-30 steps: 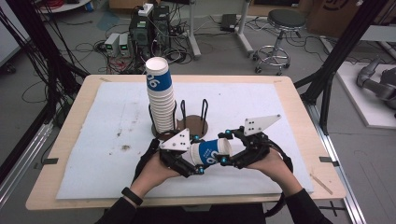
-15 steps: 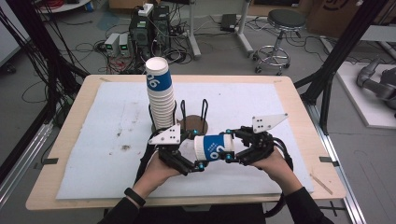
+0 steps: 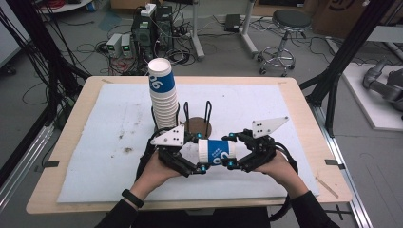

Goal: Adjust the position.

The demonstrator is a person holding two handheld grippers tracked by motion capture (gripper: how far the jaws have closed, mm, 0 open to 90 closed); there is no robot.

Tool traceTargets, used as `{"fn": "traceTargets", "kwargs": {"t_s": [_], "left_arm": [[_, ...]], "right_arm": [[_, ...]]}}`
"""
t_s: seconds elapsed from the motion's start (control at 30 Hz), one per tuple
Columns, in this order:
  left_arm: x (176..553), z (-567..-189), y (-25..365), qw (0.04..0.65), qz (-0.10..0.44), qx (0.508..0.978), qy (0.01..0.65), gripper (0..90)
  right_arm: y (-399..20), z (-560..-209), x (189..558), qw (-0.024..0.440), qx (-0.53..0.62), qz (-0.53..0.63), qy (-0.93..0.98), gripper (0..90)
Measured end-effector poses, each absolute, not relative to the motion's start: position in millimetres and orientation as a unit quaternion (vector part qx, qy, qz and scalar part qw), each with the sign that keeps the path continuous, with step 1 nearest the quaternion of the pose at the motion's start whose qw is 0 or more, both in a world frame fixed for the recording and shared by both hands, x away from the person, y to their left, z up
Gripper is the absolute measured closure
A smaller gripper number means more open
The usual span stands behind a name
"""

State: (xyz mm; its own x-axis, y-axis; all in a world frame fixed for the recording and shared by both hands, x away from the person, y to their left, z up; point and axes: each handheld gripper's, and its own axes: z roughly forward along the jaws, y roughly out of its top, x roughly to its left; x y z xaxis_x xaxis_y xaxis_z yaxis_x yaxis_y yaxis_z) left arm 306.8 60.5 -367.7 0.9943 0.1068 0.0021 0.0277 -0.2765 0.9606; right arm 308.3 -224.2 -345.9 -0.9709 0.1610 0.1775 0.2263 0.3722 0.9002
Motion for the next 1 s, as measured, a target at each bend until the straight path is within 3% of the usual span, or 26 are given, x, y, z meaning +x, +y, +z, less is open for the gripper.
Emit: {"fn": "traceTargets", "kwargs": {"t_s": [0.27, 0.6, 0.7, 1.0], "left_arm": [[307.5, -359.0, 63.2, 0.533, 0.041, 0.844, 0.041, 20.1], [303.7, -360.0, 57.7, 0.509, 0.042, 0.859, 0.025, 21.4], [303.3, -361.7, 55.3, 0.502, 0.041, 0.863, 0.022, 21.9], [304.6, -363.6, 62.3, 0.623, 0.024, 0.78, 0.051, 10.6]], "right_arm": [[-218.8, -337.9, 301.8, -0.037, -0.085, -0.501, -0.86, 21.2], [-202.9, -349.7, 301.4, -0.053, -0.053, -0.428, -0.901, 21.2], [-198.0, -354.9, 301.1, -0.047, -0.037, -0.413, -0.909, 27.6], [-214.1, -354.5, 309.1, -0.01, -0.056, -0.481, -0.875, 28.9]]}}
